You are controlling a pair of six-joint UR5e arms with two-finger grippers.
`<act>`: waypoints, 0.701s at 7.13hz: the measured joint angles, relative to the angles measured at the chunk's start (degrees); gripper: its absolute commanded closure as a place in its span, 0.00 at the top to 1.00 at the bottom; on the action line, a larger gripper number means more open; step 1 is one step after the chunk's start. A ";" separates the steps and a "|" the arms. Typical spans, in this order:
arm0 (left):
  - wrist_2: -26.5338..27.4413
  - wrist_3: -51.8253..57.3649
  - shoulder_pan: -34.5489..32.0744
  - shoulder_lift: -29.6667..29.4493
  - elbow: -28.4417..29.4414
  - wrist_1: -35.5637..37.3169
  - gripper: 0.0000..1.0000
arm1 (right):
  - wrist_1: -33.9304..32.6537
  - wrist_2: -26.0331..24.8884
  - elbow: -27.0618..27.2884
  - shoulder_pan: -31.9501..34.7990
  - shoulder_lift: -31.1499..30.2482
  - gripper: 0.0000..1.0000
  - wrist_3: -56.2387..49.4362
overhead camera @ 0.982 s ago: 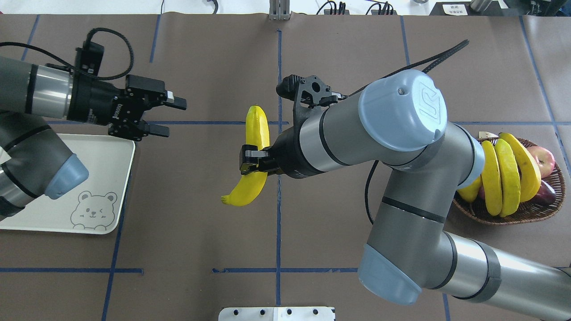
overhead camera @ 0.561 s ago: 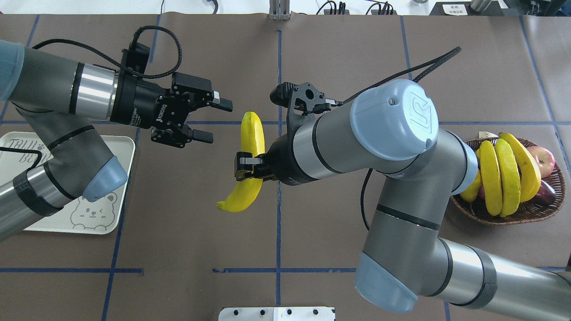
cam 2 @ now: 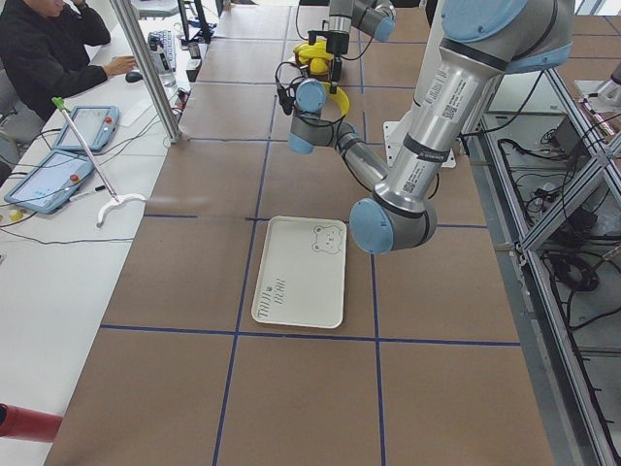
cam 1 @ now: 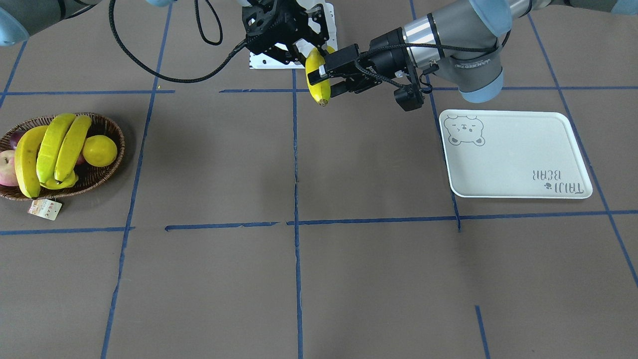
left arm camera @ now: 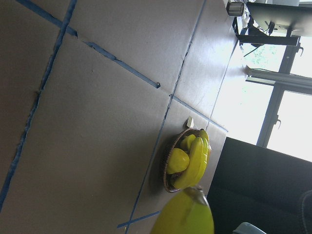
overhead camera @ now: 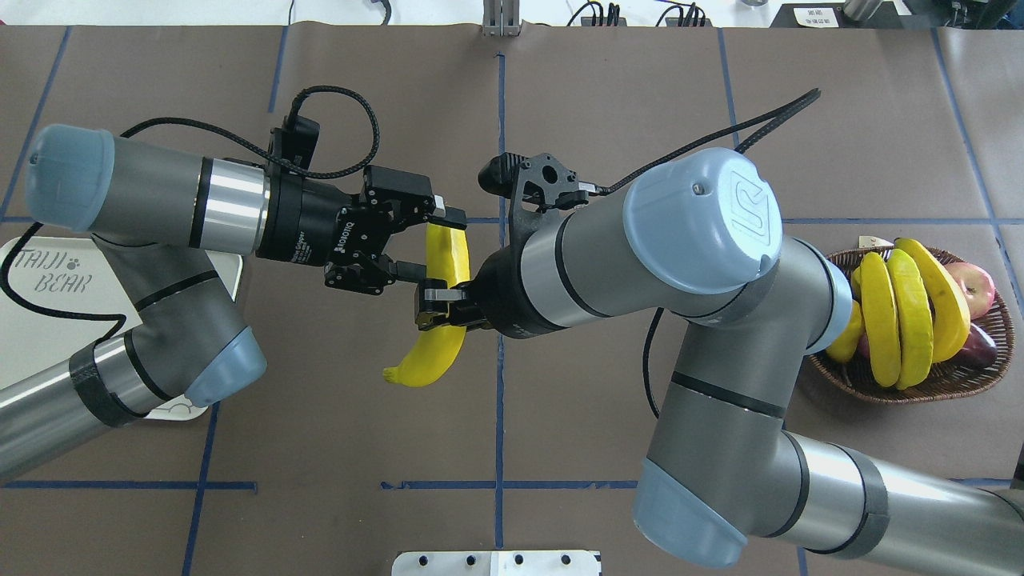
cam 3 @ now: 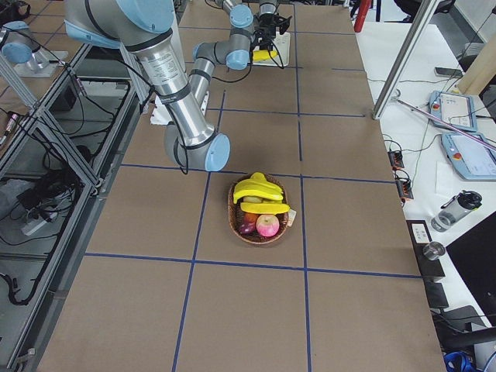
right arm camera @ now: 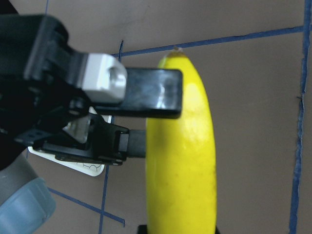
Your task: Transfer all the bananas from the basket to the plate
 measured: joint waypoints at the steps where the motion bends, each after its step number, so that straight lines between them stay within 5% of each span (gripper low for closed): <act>1: 0.19 -0.04 0.26 -0.04 -0.14 -0.04 0.38 | 0.00 0.00 0.00 0.00 0.00 0.00 0.00; 2: 0.23 -0.06 0.35 -0.05 -0.24 -0.07 0.02 | 0.03 0.00 -0.01 0.00 0.00 0.01 0.02; 3: 0.19 0.03 0.37 0.01 -0.41 -0.16 0.00 | 0.06 0.00 -0.01 0.00 0.00 0.31 0.06; 4: 0.13 0.20 0.42 0.07 -0.68 -0.25 0.00 | 0.10 0.02 0.07 0.01 0.01 0.99 0.10; 5: 0.01 0.33 0.42 0.14 -0.92 -0.30 0.00 | 0.09 0.02 0.18 0.01 0.02 1.00 0.18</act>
